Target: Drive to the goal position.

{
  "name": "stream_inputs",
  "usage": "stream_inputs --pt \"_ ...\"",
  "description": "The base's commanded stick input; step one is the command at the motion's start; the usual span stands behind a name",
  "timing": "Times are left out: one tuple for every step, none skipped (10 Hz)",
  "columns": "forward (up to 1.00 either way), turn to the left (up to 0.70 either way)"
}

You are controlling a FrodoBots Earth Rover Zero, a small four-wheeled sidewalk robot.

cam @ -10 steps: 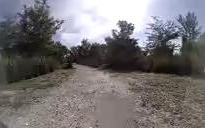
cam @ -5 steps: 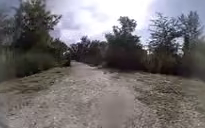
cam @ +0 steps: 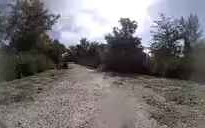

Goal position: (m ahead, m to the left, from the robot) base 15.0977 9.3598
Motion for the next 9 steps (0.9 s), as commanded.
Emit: stream_inputs --pt "0.85 0.15" --pt "0.85 0.00" --pt "0.85 0.00" --pt "0.85 0.00" --pt "0.85 0.00" --pt "0.85 0.00" --pt "0.85 0.00" --pt "0.85 0.00" --pt "0.85 0.00"
